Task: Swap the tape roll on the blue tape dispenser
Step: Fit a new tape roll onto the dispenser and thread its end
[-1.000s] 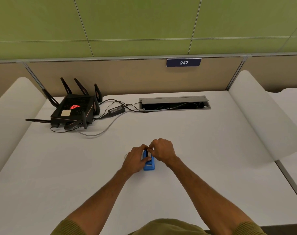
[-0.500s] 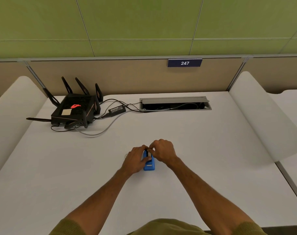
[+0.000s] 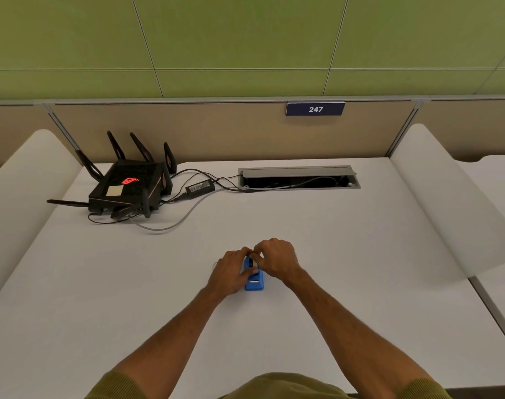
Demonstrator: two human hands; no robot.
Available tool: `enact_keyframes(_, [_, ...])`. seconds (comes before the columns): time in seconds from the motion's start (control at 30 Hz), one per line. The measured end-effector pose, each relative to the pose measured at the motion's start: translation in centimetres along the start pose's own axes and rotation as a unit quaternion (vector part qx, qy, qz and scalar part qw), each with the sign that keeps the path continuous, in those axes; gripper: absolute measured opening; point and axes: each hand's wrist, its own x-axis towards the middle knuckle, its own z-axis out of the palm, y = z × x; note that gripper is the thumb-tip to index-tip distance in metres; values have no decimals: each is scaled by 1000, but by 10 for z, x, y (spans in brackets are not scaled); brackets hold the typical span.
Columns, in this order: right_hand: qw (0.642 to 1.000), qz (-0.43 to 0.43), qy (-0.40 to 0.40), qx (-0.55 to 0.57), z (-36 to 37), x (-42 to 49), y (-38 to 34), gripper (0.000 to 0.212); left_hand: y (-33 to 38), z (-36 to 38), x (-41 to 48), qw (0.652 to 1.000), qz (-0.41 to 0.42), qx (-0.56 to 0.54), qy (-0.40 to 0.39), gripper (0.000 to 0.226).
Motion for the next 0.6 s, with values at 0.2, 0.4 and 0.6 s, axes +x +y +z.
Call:
enact_keyframes(0.2, [998,-37,-24,50,1,-6,4,29,-1,-1,1,1000,12,-1,4,52])
enact_keyframes(0.4, [998,-40,-27,50,3,-6,5,23,-2,0,-3,1000,20,-14,13,51])
enact_keyframes(0.6, [996,-33,-15,77,8,-12,7,24,-1,2,-4,1000,15,-18,19,49])
